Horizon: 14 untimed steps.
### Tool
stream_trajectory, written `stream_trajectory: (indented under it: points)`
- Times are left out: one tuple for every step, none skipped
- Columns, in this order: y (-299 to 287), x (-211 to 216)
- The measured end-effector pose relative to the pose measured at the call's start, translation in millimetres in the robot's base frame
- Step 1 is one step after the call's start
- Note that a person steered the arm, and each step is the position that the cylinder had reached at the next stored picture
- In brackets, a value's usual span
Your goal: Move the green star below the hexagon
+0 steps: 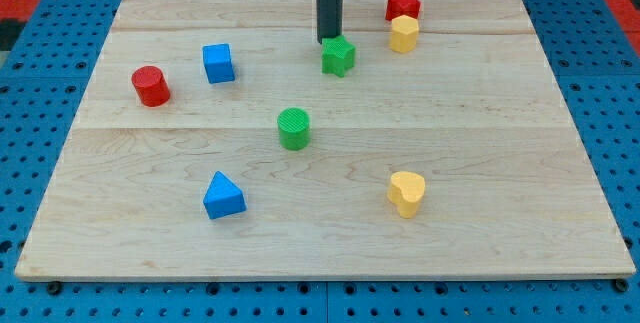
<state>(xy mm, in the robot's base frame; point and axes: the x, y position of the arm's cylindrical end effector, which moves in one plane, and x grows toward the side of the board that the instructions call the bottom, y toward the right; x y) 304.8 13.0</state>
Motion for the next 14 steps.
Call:
stream_trajectory:
  points:
    - [-56.8, 11.7]
    - [-68.1, 41.8]
    - [-23.2, 47.0]
    - [-39.8, 44.4]
    - [-43.1, 43.3]
    - [-22.9, 34.7]
    - [16.6, 32.6]
    - [21.4, 43.6]
    - [28.5, 45.0]
    - [51.1, 45.0]
    - [73.5, 45.0]
    - [36.3, 99.1]
    - [27.9, 154.2]
    - [-78.2, 171.8]
